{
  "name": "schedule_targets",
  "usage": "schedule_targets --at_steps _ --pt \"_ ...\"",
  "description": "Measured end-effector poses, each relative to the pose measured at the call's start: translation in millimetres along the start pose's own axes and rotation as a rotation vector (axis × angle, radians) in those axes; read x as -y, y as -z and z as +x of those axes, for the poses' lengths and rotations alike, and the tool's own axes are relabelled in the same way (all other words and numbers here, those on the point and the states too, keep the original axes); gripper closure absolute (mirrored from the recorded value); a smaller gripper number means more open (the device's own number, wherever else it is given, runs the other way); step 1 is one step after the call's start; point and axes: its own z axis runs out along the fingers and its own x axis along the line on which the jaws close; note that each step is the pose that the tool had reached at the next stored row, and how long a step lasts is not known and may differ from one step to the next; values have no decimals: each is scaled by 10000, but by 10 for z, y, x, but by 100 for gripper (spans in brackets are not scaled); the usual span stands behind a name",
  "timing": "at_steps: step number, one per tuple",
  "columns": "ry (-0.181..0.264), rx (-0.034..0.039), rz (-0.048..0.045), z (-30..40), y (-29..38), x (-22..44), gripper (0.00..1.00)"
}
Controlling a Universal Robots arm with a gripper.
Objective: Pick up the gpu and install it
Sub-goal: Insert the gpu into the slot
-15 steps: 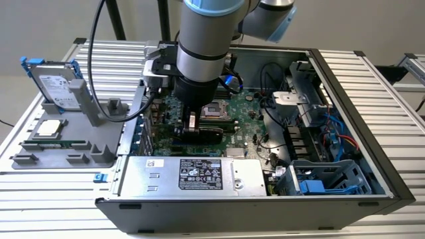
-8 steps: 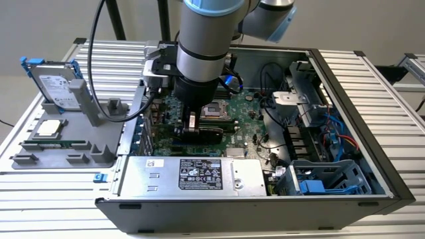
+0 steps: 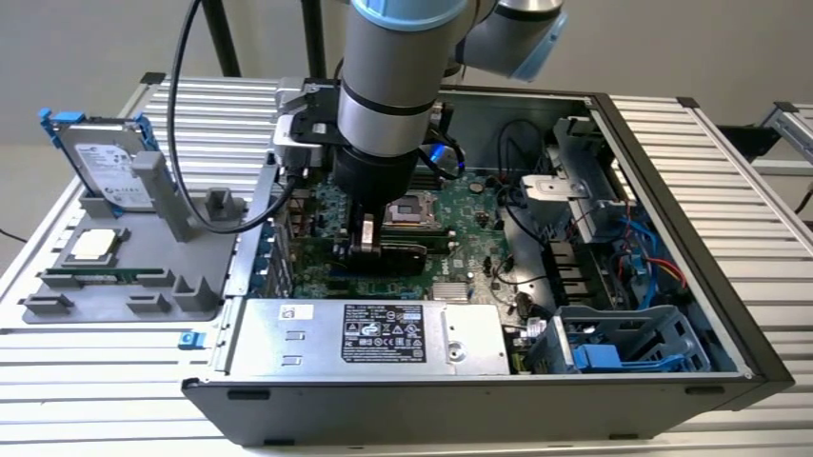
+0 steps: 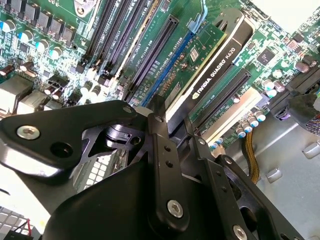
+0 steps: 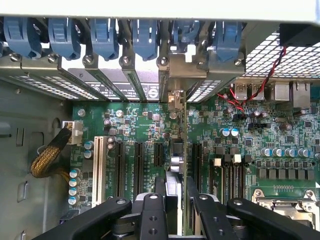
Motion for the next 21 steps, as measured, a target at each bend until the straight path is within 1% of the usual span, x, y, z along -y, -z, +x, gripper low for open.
schedule_targets --at_steps 9,16,17,18,20,21 --pt "0 -1 -1 0 -1 0 100" --pt "-1 -7 -18 -6 0 1 100" --pt "0 1 -16 -8 23 -2 100" --pt "-3 12 -24 -9 64 -11 100" --pt "-8 -1 -19 -10 159 -23 100" --pt "-3 -3 -20 -10 189 -25 100"
